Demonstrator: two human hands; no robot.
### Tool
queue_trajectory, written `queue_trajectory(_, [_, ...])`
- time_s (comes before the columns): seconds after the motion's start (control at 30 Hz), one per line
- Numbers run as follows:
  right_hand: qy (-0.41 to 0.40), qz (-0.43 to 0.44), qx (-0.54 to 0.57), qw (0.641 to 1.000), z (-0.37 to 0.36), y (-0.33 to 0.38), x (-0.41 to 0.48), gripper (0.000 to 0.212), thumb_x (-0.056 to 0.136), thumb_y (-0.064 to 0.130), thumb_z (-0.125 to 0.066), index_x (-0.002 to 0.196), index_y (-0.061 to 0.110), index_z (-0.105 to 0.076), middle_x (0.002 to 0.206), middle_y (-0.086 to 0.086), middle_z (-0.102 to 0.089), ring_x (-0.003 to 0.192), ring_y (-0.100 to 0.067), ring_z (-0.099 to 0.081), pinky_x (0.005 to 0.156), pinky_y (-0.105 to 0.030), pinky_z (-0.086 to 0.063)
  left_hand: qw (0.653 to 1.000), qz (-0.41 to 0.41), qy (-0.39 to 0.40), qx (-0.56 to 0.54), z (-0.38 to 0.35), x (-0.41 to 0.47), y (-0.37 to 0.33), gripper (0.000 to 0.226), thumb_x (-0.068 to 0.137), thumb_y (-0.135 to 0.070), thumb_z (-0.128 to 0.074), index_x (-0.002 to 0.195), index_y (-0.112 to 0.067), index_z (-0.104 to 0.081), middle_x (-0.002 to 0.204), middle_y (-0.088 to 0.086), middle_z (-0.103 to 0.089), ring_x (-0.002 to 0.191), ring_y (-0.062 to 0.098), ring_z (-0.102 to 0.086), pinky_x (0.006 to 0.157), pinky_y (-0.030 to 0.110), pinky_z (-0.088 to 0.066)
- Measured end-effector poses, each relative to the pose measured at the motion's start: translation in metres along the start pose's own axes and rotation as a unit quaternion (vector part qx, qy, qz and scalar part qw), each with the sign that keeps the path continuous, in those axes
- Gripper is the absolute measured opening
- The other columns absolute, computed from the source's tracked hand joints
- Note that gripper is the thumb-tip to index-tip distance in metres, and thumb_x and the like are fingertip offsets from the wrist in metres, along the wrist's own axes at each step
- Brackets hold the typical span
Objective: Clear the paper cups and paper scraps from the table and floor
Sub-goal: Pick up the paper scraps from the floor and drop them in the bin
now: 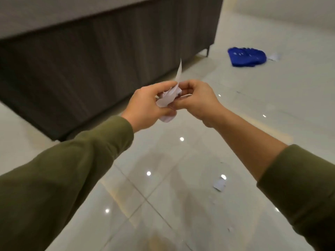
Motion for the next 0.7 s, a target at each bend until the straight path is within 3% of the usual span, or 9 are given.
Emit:
queue_trajectory(0.1, [0.043, 0.022, 0.012, 0.999, -0.054, 0.040, -0.001, 0.047, 0.063, 0.002, -0.082, 0.106, 0.008, -0.064, 0.089, 0.003, -0.070, 0.077, -0.007, -0.068, 0.065, -0.016, -0.055, 0.999, 0.023, -0.038, 0.014, 0.062, -0.035, 0.011, 0.063, 0.072, -0.013, -0.077, 0.130, -0.025, -0.054, 0.120, -0.009, -0.061, 0.109, 0.009, -0.055, 0.093, 0.021, -0.044])
queue_trajectory(0.23, [0.114, 0.065, 0.031, 0.991, -0.169, 0.081, -0.010, 0.043, 0.065, 0.000, -0.080, 0.104, 0.007, -0.063, 0.097, -0.006, -0.071, 0.086, -0.016, -0.069, 0.074, -0.026, -0.058, 0.991, 0.042, -0.119, 0.043, 0.153, -0.111, 0.050, 0.066, 0.067, -0.010, -0.080, 0.128, -0.022, -0.057, 0.117, -0.008, -0.063, 0.105, 0.004, -0.058, 0.089, 0.011, -0.045])
queue_trajectory(0.37, [0.203, 0.086, 0.038, 0.975, -0.310, 0.127, -0.041, 0.043, 0.066, -0.002, -0.078, 0.106, 0.003, -0.063, 0.097, -0.010, -0.071, 0.088, -0.020, -0.069, 0.080, -0.035, -0.058, 0.972, 0.113, -0.186, 0.084, 0.251, -0.217, 0.091, 0.061, 0.068, -0.009, -0.079, 0.125, -0.021, -0.059, 0.114, -0.006, -0.065, 0.101, 0.013, -0.058, 0.087, 0.020, -0.045])
queue_trajectory(0.43, [0.243, 0.079, 0.058, 0.965, -0.376, 0.147, -0.063, 0.043, 0.068, -0.004, -0.076, 0.107, 0.002, -0.061, 0.098, -0.013, -0.071, 0.089, -0.022, -0.069, 0.082, -0.037, -0.057, 0.960, 0.152, -0.212, 0.100, 0.296, -0.268, 0.109, 0.061, 0.069, -0.008, -0.079, 0.125, -0.021, -0.059, 0.114, -0.005, -0.064, 0.103, 0.015, -0.057, 0.088, 0.024, -0.046])
queue_trajectory(0.6, [0.335, 0.036, 0.086, 0.938, -0.516, 0.175, -0.119, 0.043, 0.070, -0.006, -0.073, 0.109, 0.003, -0.058, 0.101, -0.015, -0.069, 0.092, -0.024, -0.068, 0.085, -0.038, -0.056, 0.930, 0.233, -0.255, 0.123, 0.374, -0.383, 0.152, 0.058, 0.069, -0.008, -0.078, 0.122, -0.025, -0.061, 0.111, -0.010, -0.066, 0.100, 0.009, -0.059, 0.081, 0.013, -0.044])
queue_trajectory(0.7, [0.376, 0.009, 0.087, 0.922, -0.583, 0.174, -0.153, 0.041, 0.070, -0.008, -0.072, 0.107, 0.004, -0.057, 0.101, -0.016, -0.069, 0.092, -0.025, -0.068, 0.084, -0.037, -0.056, 0.913, 0.271, -0.281, 0.118, 0.395, -0.446, 0.179, 0.059, 0.069, -0.006, -0.077, 0.122, -0.027, -0.061, 0.110, -0.010, -0.067, 0.102, 0.010, -0.060, 0.087, 0.021, -0.047])
Point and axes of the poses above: each hand's wrist, its own x-axis towards the middle knuckle, its own z-axis out of the back of the hand, y = z × x, the point moved 2 cm from there along x, towards the middle knuckle
